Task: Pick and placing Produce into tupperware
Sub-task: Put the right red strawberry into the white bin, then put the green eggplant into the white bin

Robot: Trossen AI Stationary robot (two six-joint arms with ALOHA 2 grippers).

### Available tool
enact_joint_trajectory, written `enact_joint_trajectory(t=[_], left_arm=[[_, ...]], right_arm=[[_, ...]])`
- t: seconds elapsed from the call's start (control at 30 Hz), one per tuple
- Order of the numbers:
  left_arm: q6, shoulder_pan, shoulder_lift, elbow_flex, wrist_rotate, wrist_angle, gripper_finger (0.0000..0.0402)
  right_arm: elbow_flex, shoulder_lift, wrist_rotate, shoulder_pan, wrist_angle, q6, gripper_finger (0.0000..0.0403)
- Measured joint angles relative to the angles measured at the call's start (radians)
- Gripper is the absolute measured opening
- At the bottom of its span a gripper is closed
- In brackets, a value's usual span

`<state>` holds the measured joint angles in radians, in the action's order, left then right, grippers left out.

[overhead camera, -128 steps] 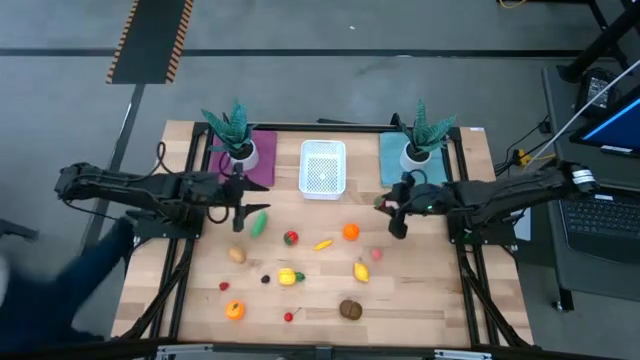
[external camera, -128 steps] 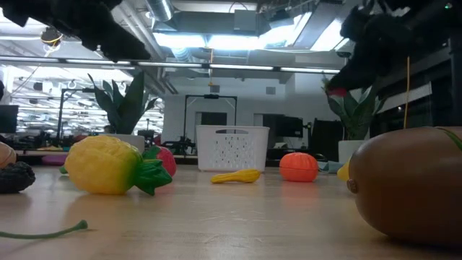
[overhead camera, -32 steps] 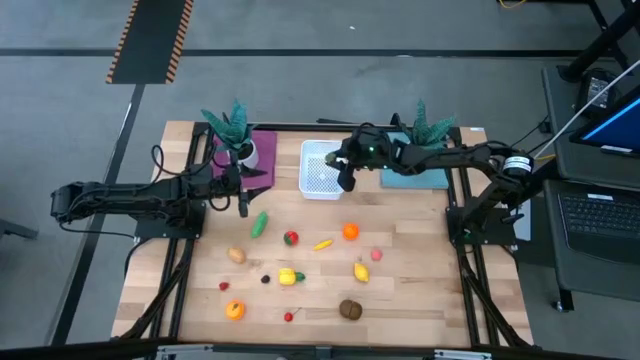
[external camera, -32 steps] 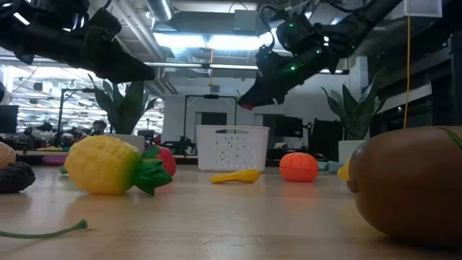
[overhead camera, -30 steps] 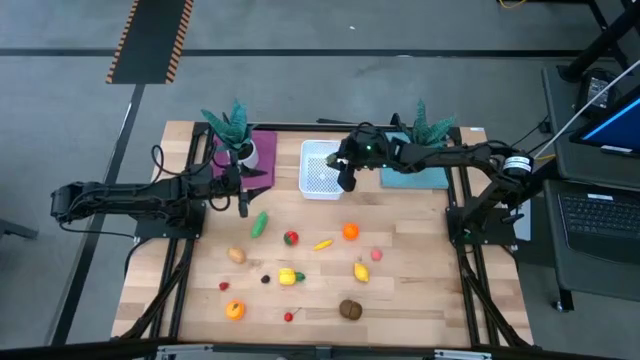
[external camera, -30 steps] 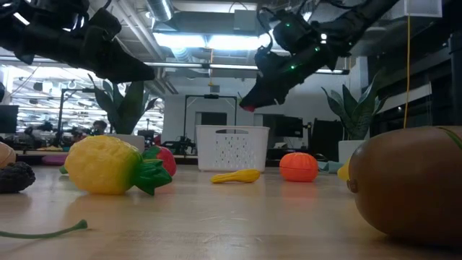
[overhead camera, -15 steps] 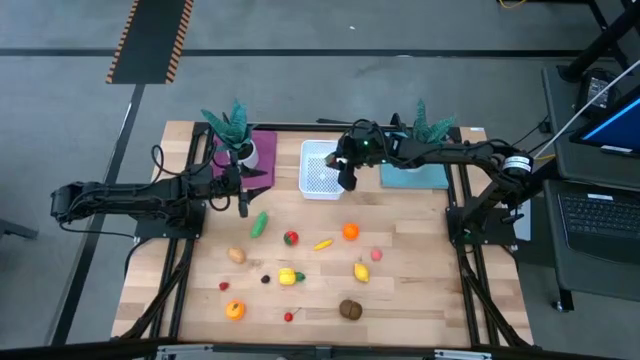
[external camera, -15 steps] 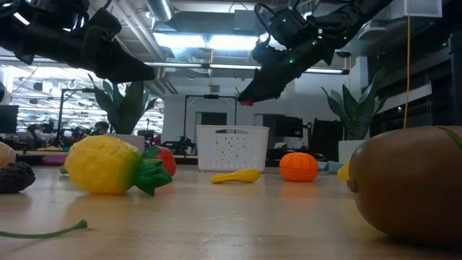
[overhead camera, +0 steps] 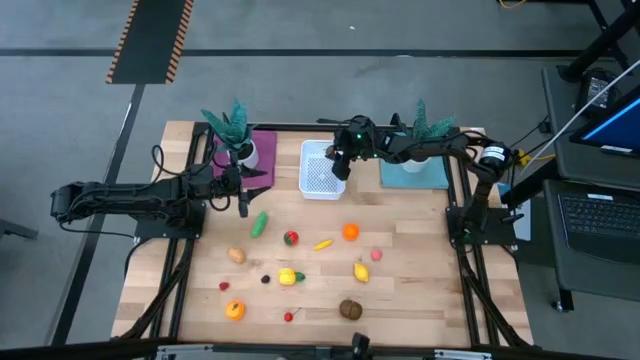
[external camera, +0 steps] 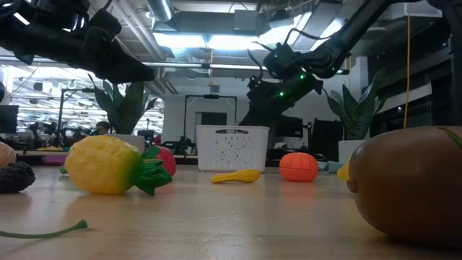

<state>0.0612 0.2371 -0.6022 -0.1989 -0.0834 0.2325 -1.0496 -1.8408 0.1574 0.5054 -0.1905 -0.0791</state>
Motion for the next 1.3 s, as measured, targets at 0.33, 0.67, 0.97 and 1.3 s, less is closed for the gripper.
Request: enact_joint_trajectory(t=[0.33, 0.67, 0.97, 1.3], left_arm=[[0.001, 0.000, 0.000, 0.000, 0.000, -0.001, 0.0204], [0.004, 0.000, 0.000, 0.000, 0.000, -0.014, 0.0204], [0.004, 0.000, 0.000, 0.000, -0.001, -0.014, 0.0204], [0.000, -0.001, 0.001, 0.000, -0.002, -0.014, 0.0204]], right_arm=[[0.000, -0.024, 0.001, 0.017, -0.001, -0.003, 0.0134], [0.000, -0.024, 0.001, 0.016, -0.056, -0.007, 0.0204], [0.001, 0.031, 0.004, 0.016, -0.052, 0.053, 0.0222], [0.054, 0.201, 0.108, -0.032, 0.025, -0.084, 0.0222]])
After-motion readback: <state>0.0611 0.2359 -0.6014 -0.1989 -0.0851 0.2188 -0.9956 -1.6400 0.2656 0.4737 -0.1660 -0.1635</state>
